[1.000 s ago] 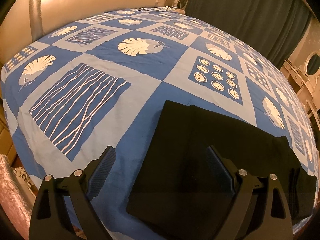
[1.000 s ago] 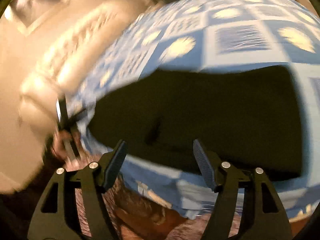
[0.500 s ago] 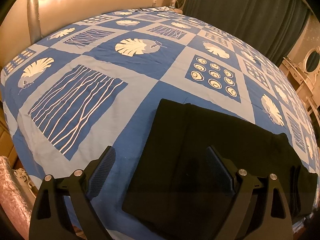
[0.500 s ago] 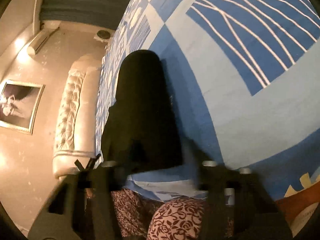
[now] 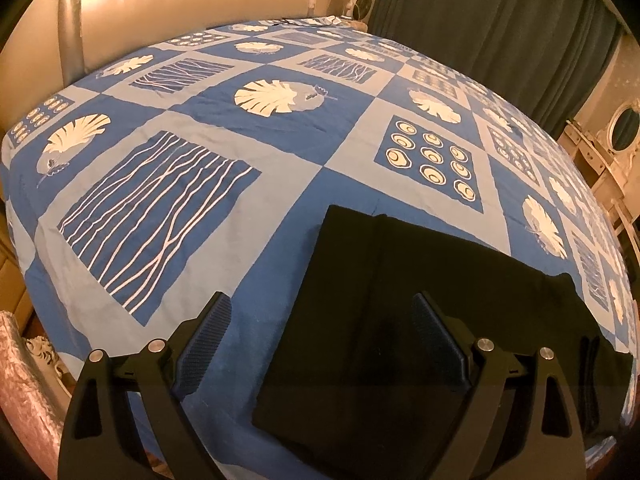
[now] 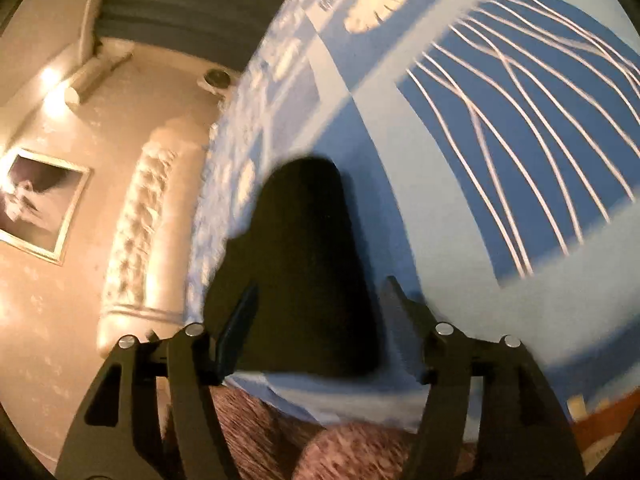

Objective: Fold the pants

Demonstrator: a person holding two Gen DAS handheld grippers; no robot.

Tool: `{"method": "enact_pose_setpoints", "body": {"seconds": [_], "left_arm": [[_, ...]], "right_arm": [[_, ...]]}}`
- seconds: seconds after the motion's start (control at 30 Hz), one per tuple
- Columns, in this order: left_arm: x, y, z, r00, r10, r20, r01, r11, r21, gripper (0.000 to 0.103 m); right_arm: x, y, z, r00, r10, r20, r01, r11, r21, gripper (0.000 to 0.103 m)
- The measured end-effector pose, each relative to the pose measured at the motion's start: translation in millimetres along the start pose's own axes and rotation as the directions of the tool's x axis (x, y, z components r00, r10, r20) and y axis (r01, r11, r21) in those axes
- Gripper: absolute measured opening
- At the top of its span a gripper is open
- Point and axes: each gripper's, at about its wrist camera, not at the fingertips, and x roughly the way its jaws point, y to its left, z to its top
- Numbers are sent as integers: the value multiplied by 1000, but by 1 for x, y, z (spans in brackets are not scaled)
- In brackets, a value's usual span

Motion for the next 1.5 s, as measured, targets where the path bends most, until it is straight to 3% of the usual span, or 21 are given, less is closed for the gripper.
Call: {"method": "enact_pose_setpoints", "body": {"seconds": [0.23, 0.27, 0.3, 0.37, 0.43, 0.53, 0.57, 0.6, 0.67, 0.77, 0.83, 0.93, 1.07, 1.1, 1.3, 1.33, 1.4, 1.47, 1.5], "left_arm": [[2, 5, -1, 1000, 6, -12, -6, 1000, -1, 90], [3, 6, -1, 1000, 7, -12, -7, 1000, -1, 90], [3, 6, -1, 1000, 6, -11, -6, 1000, -2, 90], [4, 7, -1, 1000, -2, -13, 2, 1000, -2, 90], [4, 9, -1, 1000, -8, -15, 8, 1000, 1, 90], [3, 14, 2, 999, -33, -18, 33, 999, 2, 90], [2, 16, 4, 999, -46, -17, 46, 999, -1, 90], [1, 20, 7, 998, -66, -16, 66, 998, -7, 90], [-2, 29, 14, 990, -140, -23, 140, 990, -34, 90], [-2, 46, 25, 958, -282, -42, 277, 956, -100, 90], [-1, 53, 30, 943, -331, -46, 323, 938, -122, 90], [11, 60, 31, 903, -415, -108, 396, 904, -162, 90], [27, 62, 26, 887, -421, -190, 401, 906, -135, 90], [31, 63, 24, 876, -437, -207, 416, 899, -136, 90], [36, 49, 8, 748, -597, -292, 580, 800, -152, 90], [36, 43, 5, 739, -602, -302, 589, 795, -143, 90], [37, 36, 3, 743, -594, -307, 588, 799, -124, 89], [40, 33, 2, 732, -610, -305, 599, 788, -139, 63], [43, 35, 0, 717, -623, -312, 605, 779, -166, 37]], "right_arm": [[55, -4, 47, 999, 34, -16, -33, 997, 67, 63], [61, -5, 50, 999, 33, -18, -31, 997, 73, 51], [66, -5, 53, 999, 23, -23, -22, 998, 67, 32], [72, -12, 55, 999, -36, -34, 38, 996, 76, 25], [71, -18, 56, 999, -32, -24, 34, 995, 89, 25], [61, -8, 50, 999, -45, 15, 44, 997, 67, 36], [55, -2, 47, 997, -54, 47, 51, 997, 58, 44], [45, 8, 43, 992, -72, 104, 69, 997, 37, 59], [30, 28, 35, 977, -79, 196, 79, 997, 4, 68], [22, 61, 16, 978, -35, 205, 48, 997, -60, 69], [23, 87, -3, 981, -19, 192, 46, 989, -137, 73], [38, 122, -25, 986, 10, 168, 27, 977, -212, 74], [49, 136, -43, 993, 45, 106, -19, 971, -237, 74], [53, 140, -47, 995, 42, 96, -18, 971, -239, 75], [74, 136, -62, 1000, 15, 23, -9, 972, -233, 75], [77, 134, -64, 1000, 8, 18, -4, 973, -229, 75], [84, 131, -68, 1000, 4, -2, -4, 975, -221, 75], [92, 127, -71, 1000, -3, -27, -3, 977, -214, 75], [94, 127, -73, 999, -5, -33, -2, 977, -215, 75]]}}
